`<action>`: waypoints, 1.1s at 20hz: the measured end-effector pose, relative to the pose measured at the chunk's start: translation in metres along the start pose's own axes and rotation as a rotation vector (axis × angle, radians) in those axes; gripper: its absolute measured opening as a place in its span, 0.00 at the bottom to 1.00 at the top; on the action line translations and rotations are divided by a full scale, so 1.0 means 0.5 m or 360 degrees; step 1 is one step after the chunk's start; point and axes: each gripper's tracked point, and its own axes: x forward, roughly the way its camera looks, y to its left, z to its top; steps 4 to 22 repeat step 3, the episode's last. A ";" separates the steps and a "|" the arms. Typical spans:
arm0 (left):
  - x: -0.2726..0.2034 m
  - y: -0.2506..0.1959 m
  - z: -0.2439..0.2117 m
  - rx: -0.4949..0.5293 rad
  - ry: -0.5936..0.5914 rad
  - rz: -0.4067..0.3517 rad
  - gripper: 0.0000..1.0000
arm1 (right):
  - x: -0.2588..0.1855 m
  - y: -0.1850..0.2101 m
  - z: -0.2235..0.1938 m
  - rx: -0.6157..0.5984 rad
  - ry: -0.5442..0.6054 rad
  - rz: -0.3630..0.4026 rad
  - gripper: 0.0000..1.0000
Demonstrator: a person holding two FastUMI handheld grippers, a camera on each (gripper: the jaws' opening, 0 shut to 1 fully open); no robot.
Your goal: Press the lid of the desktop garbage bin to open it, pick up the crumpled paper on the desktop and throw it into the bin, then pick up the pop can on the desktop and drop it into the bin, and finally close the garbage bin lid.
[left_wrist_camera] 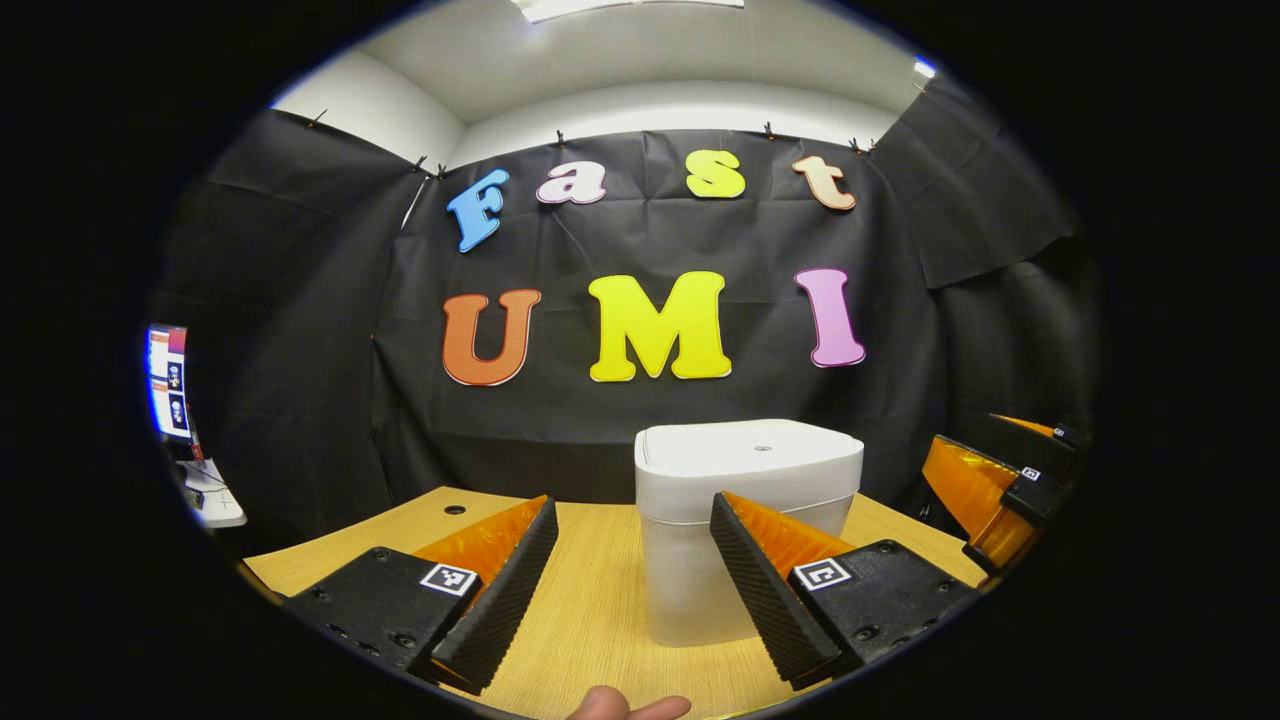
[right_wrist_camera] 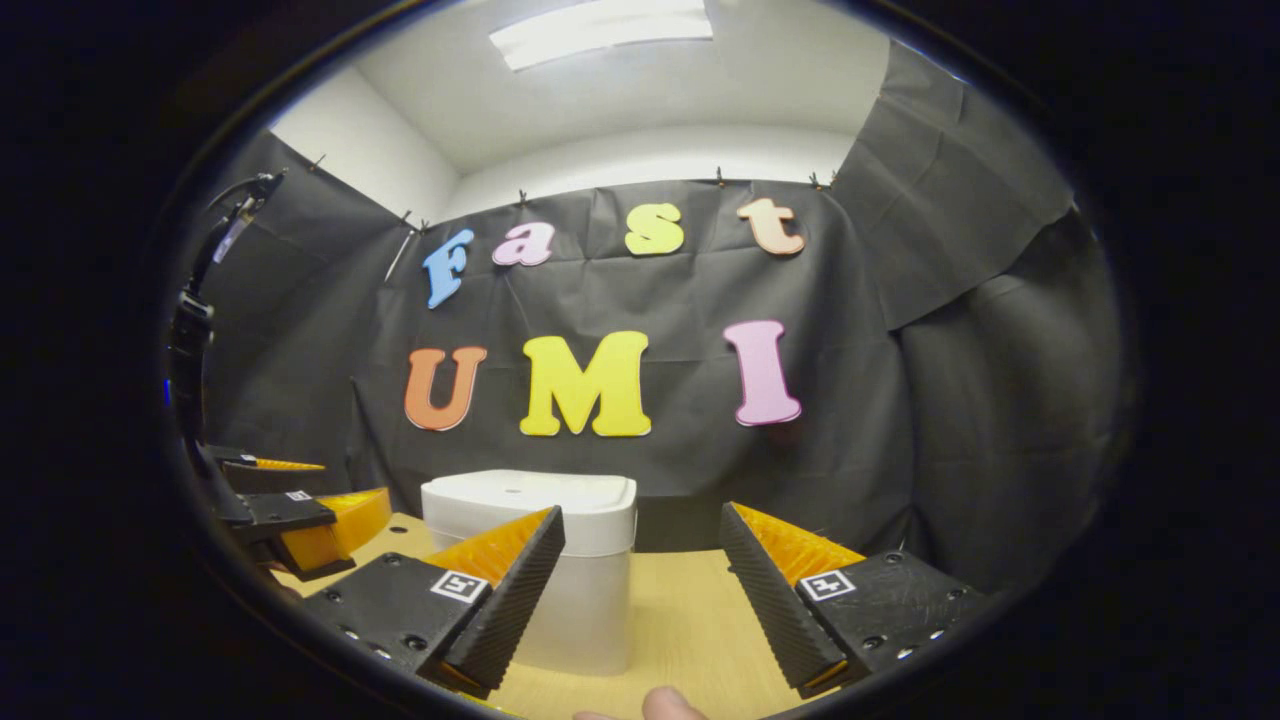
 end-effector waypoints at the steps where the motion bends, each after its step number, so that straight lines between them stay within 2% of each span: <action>1: -0.001 0.000 0.001 0.0000 0.0000 0.0001 0.98 | 0.001 0.001 0.000 -0.0001 0.0000 0.0001 0.97; 22: -0.002 0.000 0.000 -0.0001 0.0003 0.0002 0.98 | 0.001 0.001 -0.003 0.0002 0.0002 0.0005 0.97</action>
